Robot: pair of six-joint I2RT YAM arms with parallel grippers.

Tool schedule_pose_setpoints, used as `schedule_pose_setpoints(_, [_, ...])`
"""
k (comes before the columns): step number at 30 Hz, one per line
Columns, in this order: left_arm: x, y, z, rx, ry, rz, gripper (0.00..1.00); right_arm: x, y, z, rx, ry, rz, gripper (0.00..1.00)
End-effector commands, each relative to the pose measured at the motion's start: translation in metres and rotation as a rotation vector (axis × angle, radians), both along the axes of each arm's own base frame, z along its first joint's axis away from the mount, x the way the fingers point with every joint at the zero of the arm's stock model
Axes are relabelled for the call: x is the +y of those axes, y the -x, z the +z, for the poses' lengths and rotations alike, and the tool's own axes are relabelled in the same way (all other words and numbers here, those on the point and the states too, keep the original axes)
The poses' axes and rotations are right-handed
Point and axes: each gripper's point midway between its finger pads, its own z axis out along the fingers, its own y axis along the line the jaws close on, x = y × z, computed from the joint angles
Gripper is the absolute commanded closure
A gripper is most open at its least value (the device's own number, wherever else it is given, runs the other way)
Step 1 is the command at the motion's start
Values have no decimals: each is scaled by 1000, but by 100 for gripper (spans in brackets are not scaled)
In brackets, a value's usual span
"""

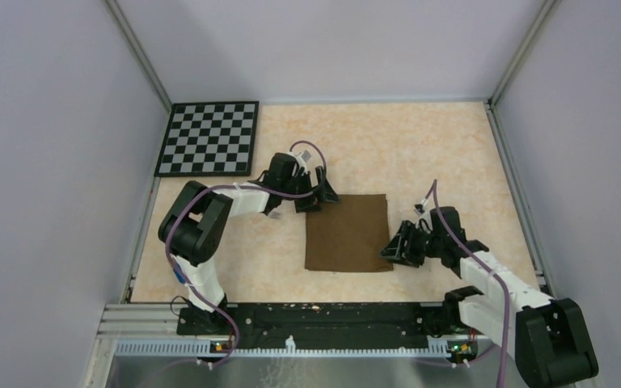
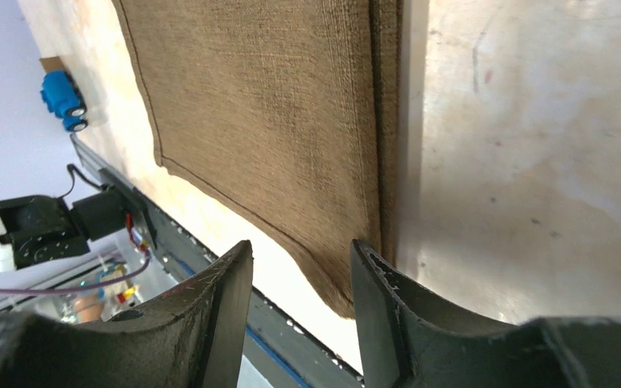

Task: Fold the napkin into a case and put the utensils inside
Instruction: Smooth out the lower triangle-folded napkin at the center of the board.

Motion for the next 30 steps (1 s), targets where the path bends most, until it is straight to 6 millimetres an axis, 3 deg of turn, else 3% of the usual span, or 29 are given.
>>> schedule_pose_setpoints(1, [13,-5,-18,-16,-72,46,1,13,-4,27,-45,-42,50,53])
schedule_pose_setpoints(4, [15,-3,-17,-17,-74,49,1,31,5,38,-46,-102,142,53])
schedule_pose_setpoints(7, [15,-1,-16,-16,-70,51,1,40,14,29,0,-165,172,53])
schedule_pose_setpoints(11, [15,0,-16,-14,-72,51,1,14,18,-17,113,20,70,55])
schedule_pose_setpoints(14, [16,0,-19,-12,-84,50,1,-12,14,-36,119,149,-48,55])
schedule_pose_setpoints(22, [19,-2,-21,-19,-111,46,1,-41,6,-32,86,233,-219,55])
schedule_pose_setpoints(26, [11,0,1,-40,-58,24,1,-43,-1,-31,71,236,-234,55])
schedule_pose_setpoints(30, [9,7,47,-115,-19,11,1,-48,-17,-28,40,276,-240,55])
